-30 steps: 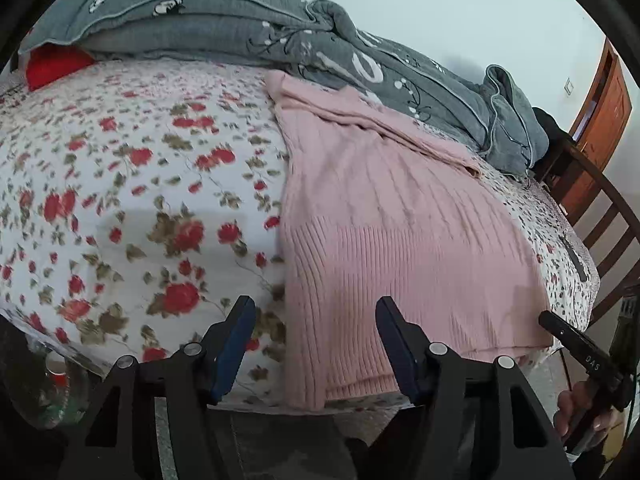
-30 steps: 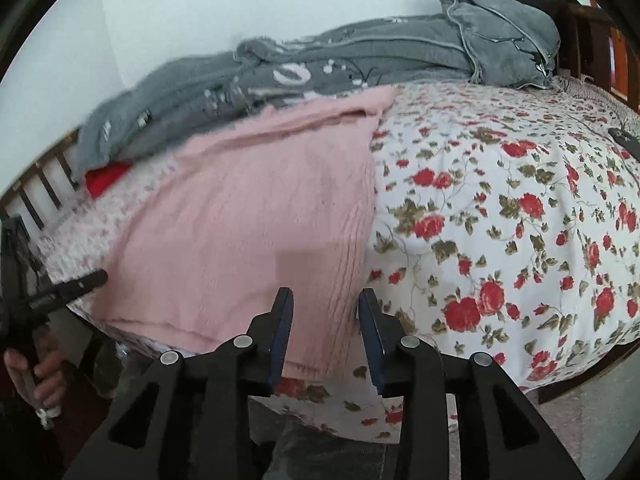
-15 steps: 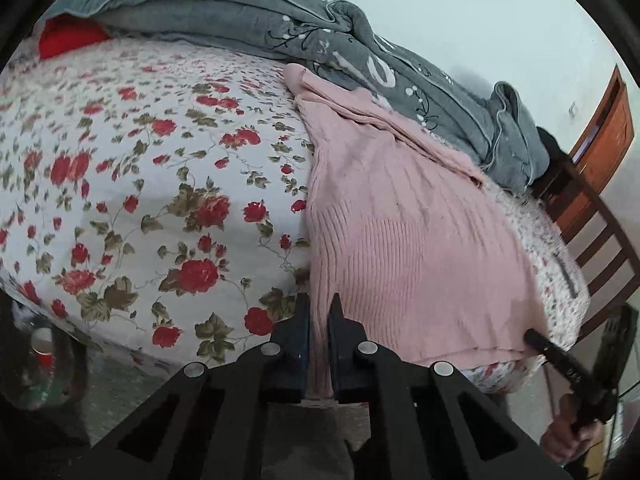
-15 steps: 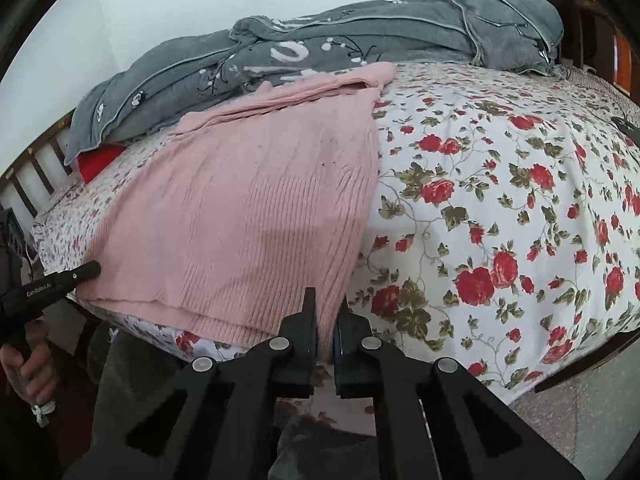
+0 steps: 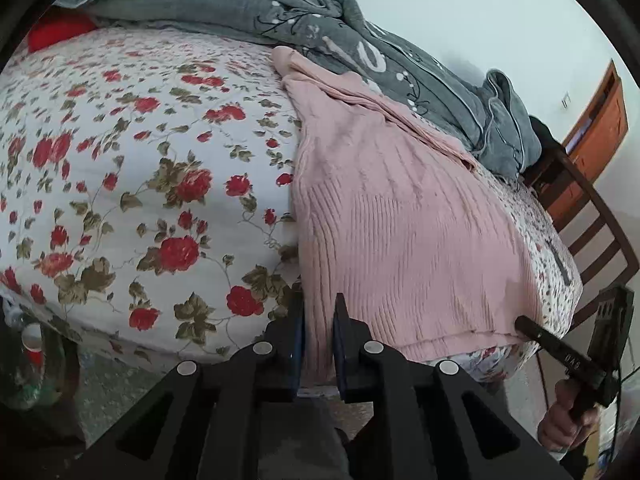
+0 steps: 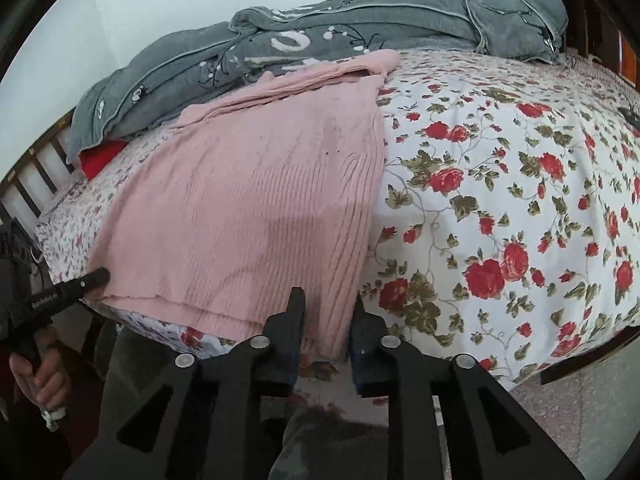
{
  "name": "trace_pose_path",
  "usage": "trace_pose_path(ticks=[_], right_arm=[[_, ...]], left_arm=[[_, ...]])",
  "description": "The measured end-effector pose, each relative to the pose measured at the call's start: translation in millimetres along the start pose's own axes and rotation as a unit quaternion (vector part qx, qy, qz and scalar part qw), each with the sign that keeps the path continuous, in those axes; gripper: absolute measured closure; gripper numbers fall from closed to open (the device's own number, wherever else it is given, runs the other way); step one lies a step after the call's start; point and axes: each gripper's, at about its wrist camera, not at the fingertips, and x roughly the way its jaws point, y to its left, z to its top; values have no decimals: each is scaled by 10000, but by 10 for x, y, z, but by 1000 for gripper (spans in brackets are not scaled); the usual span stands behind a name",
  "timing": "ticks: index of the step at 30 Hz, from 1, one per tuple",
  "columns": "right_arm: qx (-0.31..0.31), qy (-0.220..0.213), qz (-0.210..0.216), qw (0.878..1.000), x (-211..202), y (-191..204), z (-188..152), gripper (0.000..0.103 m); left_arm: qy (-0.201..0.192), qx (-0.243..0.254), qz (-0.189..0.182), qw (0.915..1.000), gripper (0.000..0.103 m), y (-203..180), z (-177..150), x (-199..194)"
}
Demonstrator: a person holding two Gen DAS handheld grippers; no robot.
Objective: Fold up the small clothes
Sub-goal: 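Grasp the pink sweater hem with both tools and lift it, then carry the held hem up over the body toward the collar with both tools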
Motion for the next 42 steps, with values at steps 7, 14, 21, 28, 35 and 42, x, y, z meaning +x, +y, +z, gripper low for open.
trace_pose_path(ticks=[7, 14, 21, 28, 35, 42], right_arm=[[29, -264, 1, 9996, -101, -29, 0, 97], [167, -15, 151, 9997, 0, -51, -15, 92], [67, -299, 128, 9994, -126, -1, 0, 97], [120, -719, 278, 9970, -416, 20, 132, 98], [367, -1017, 517, 9928, -702, -31, 426, 98], [722, -1127, 938, 9865, -877, -44, 747, 98]], left_arm=[[-218, 3, -28, 9998, 94, 2, -3, -99], [-8, -150, 50, 9999, 92, 14, 35, 12], [-252, -39, -57, 9997, 95, -17, 80, -173], [-532, -209, -220, 9981, 95, -48, 281, -398], [-854, -77, -311, 9958, 95, -247, 544, -673], [-1014, -242, -345, 9940, 95, -338, 815, -835]])
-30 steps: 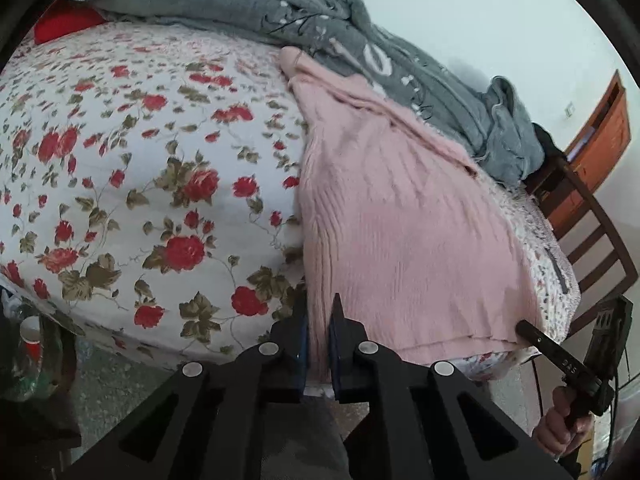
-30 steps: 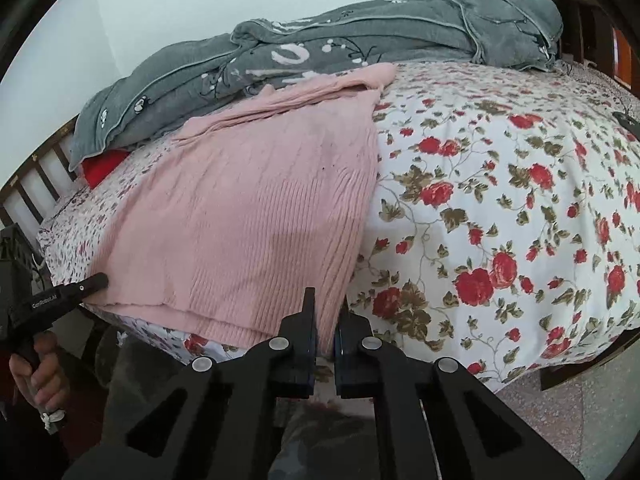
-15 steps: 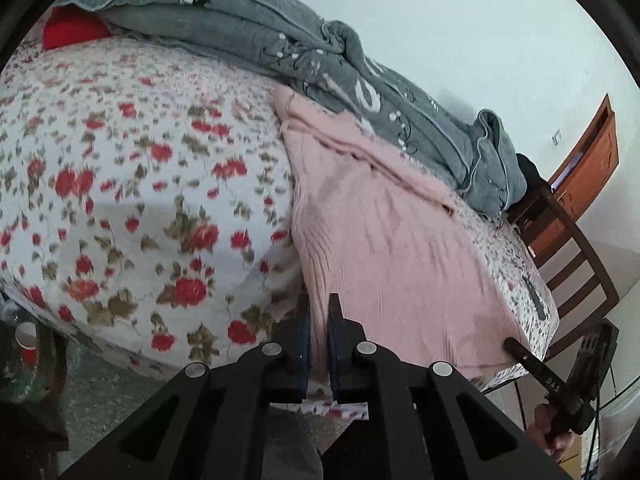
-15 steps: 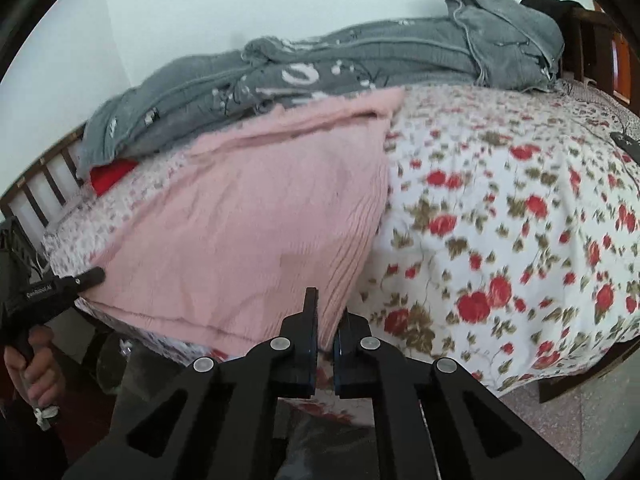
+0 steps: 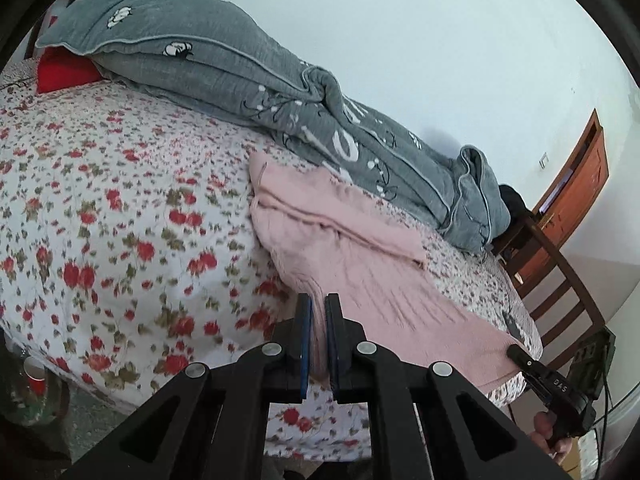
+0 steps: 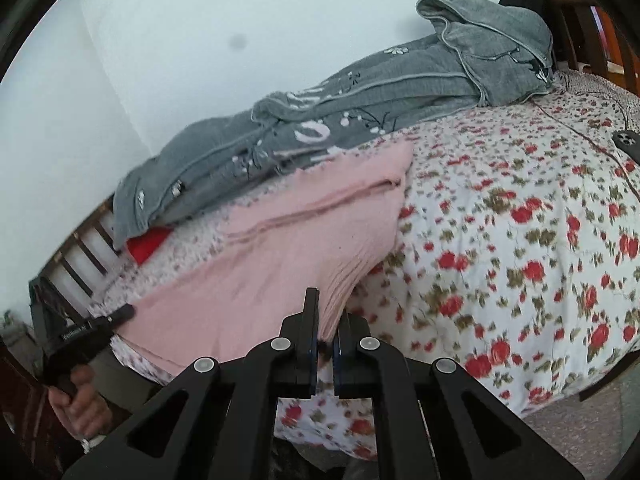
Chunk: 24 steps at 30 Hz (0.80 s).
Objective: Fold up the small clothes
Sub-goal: 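Carry the held hem up over the body toward the collar with both tools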
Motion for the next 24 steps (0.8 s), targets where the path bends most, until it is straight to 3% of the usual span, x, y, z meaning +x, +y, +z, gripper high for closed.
trace_pose_path(ticks=[13, 24], right_arm=[[205, -169, 380, 9989, 207, 129, 664, 98], [301, -88, 410, 9987, 964, -34, 1172, 98]], left_arm=[[-278, -145, 29, 9995, 95, 20, 580, 154], [-487, -283, 139, 9983, 96, 142, 1098, 768]])
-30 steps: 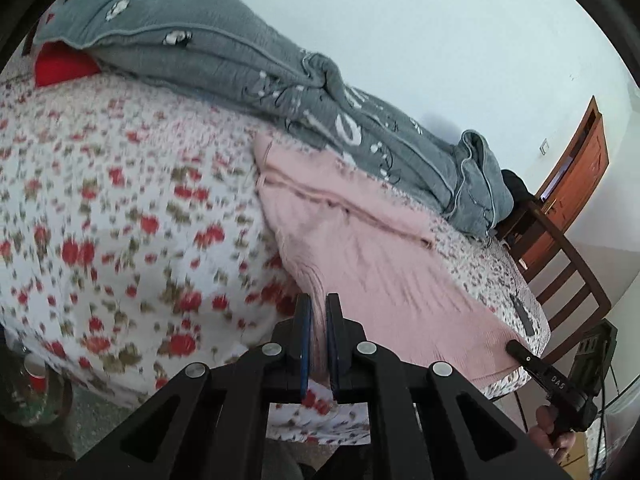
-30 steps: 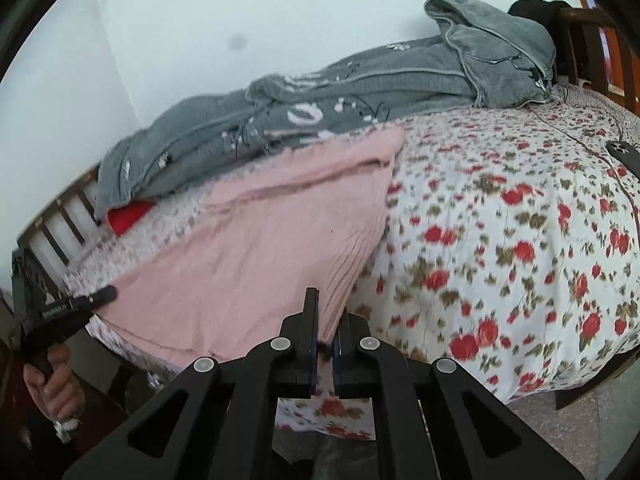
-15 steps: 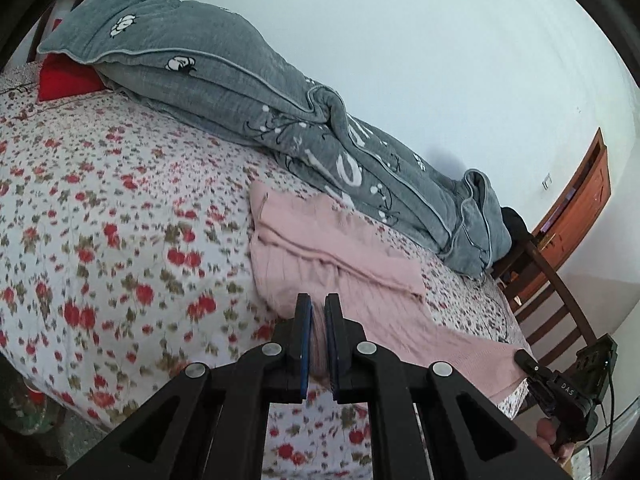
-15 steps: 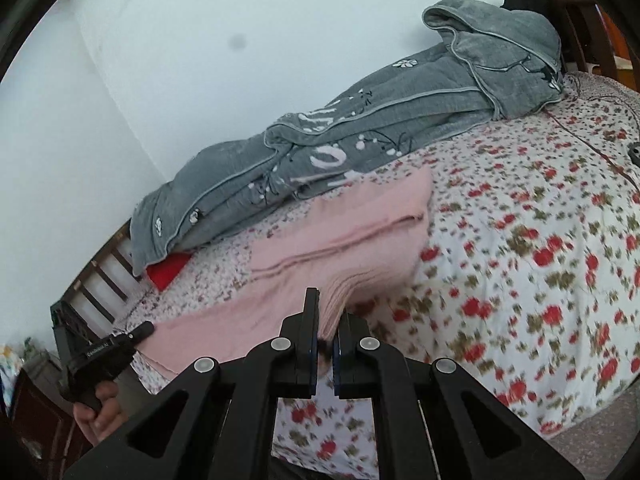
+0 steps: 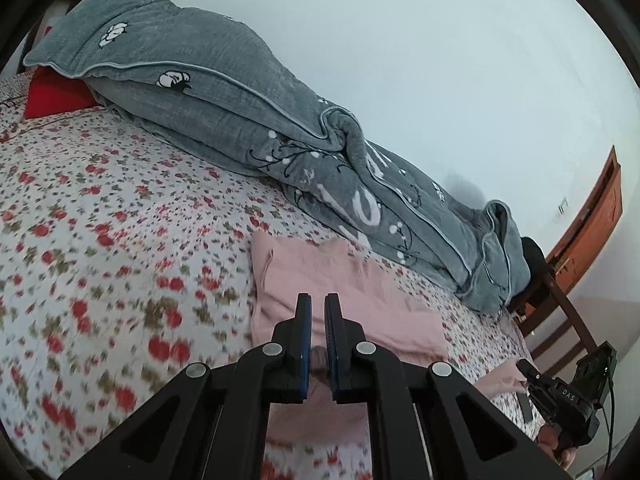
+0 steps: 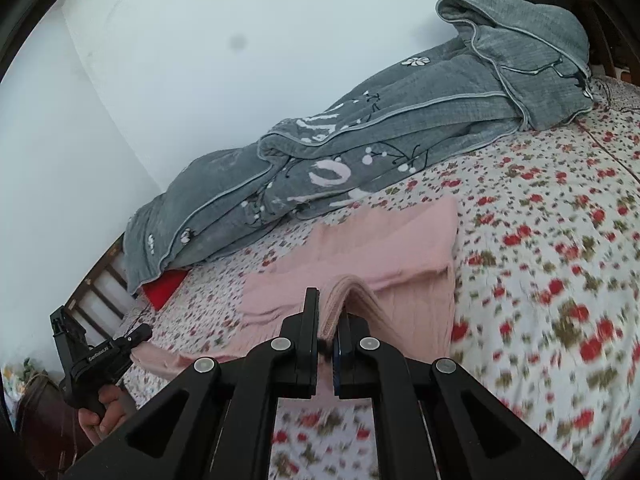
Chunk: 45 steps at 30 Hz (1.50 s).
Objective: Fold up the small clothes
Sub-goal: 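Carry the held hem up over the body toward the collar with both tools, then open both tools to release the hem onto the sweater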
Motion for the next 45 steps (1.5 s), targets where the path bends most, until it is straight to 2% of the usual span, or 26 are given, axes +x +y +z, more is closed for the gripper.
trace_pose_path(ticks=[11, 18, 25, 28, 30, 32, 33, 34, 35, 36, 37, 38, 40, 42, 45], right_arm=[[264, 36, 234, 9994, 696, -194, 346, 98], [337, 38, 263, 9991, 1116, -326, 615, 98], [556, 40, 29, 9984, 1705, -568, 907, 98], [615, 38, -212, 9979, 1974, -714, 962, 97], [659, -8, -496, 9966, 2133, -840, 914, 93], [631, -103, -921, 9937, 2280, -984, 796, 81], [823, 123, -1006, 9914, 2370, -1071, 744, 77], [1052, 409, -945, 9891, 2433, -1134, 744, 77], [1052, 480, -837, 9898, 2447, -1148, 750, 76], [1003, 385, -892, 9902, 2428, -1141, 752, 75], [953, 277, -1086, 9891, 2400, -1118, 749, 72], [836, 243, -1173, 9893, 2393, -1082, 738, 69], [645, 306, -1246, 9896, 2419, -1022, 718, 64], [470, 477, -1456, 9871, 2484, -972, 712, 64], [429, 632, -1598, 9842, 2540, -989, 705, 64]], left_arm=[[53, -92, 128, 9999, 96, 113, 232, 602], [42, -81, 148, 9998, 96, 131, 504, 1101], [24, 21, 329, 9995, 96, 108, 772, 1813], [66, 29, 410, 9991, 95, 133, 816, 2143], [121, 66, 450, 9989, 95, 179, 773, 2372], [301, -10, 317, 9990, 87, 302, 665, 2573], [535, -205, 90, 9983, 84, 430, 595, 2673], [809, -484, 0, 9955, 84, 517, 623, 2715], [787, -674, -295, 9942, 84, 582, 670, 2688], [543, -796, -560, 9938, 73, 648, 704, 2619], [371, -900, -590, 9935, 55, 702, 732, 2562], [284, -955, -598, 9932, 50, 737, 744, 2528], [217, -1149, -749, 9903, 50, 830, 757, 2483], [369, -1347, -962, 9855, 50, 895, 747, 2500], [585, -1231, -1103, 9845, 50, 831, 716, 2529]])
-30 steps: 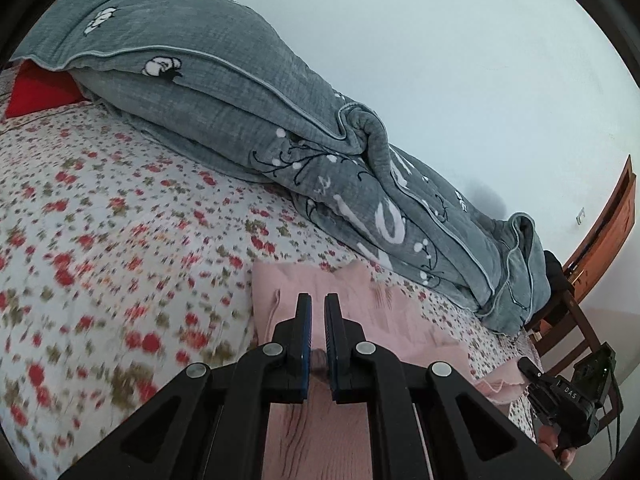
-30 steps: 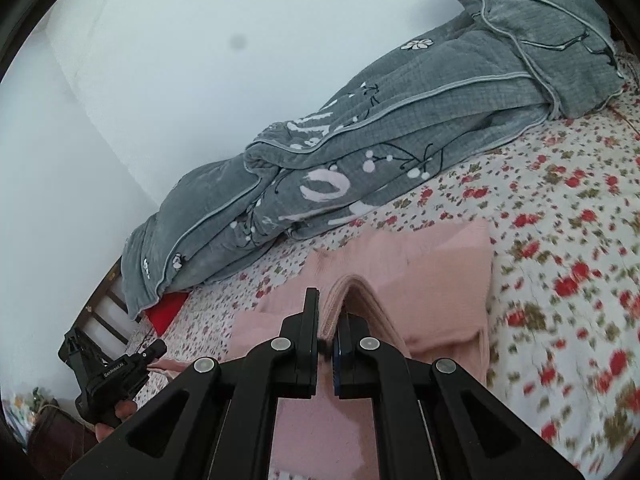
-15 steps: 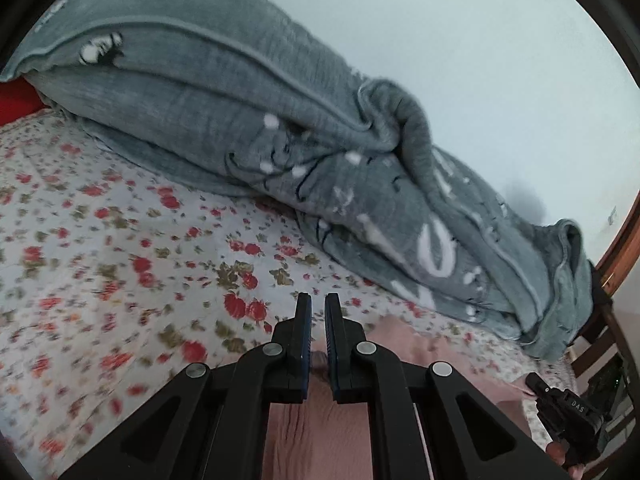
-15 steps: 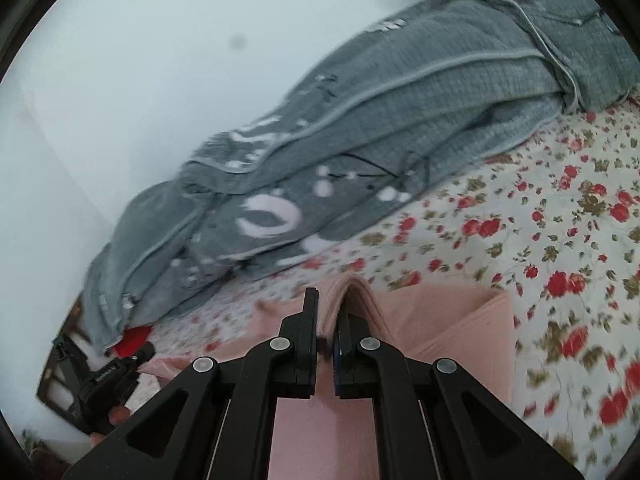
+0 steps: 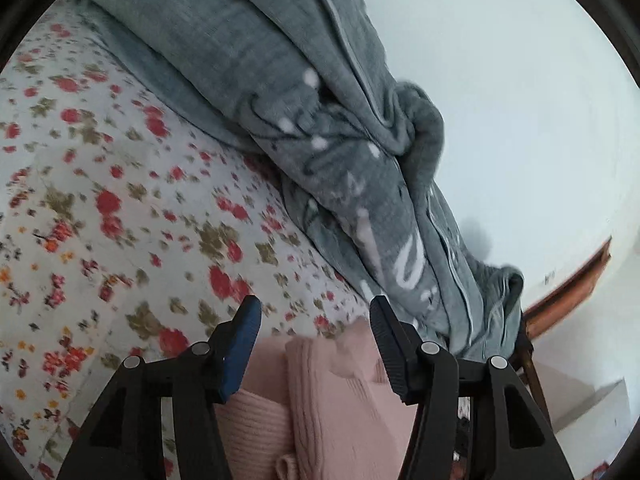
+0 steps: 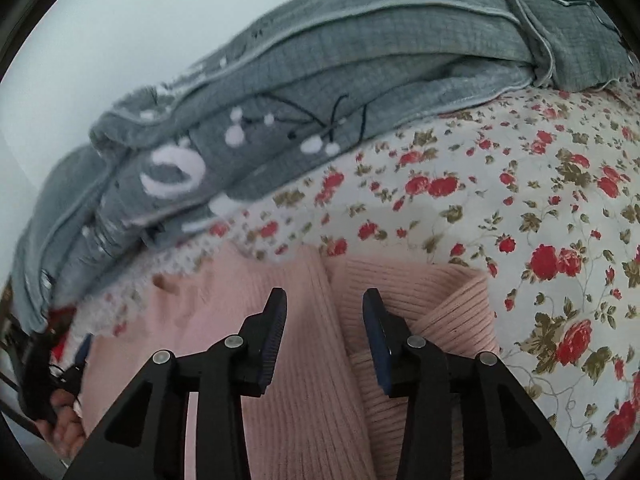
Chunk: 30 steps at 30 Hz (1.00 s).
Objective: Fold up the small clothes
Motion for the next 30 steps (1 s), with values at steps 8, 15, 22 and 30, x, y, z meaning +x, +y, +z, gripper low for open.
trace_pose_path(ticks=[8, 15, 22, 30], right_arm=[[-45, -39, -301, 9995, 4, 4, 12, 60], [-498, 131, -441, 9977, 114, 160, -6, 75], [-155, -639, -54, 9978, -185, 29, -11, 98], [-21, -490, -339, 9982, -129, -19, 9, 98]], left_arm=[[375, 1496, 640, 9860, 48, -512, -246, 257], [415, 1432, 949, 9843, 49, -428, -239, 222], [280, 1562, 712, 9848, 64, -484, -293, 98], [-67, 1482, 771, 9859, 96, -446, -257, 50]])
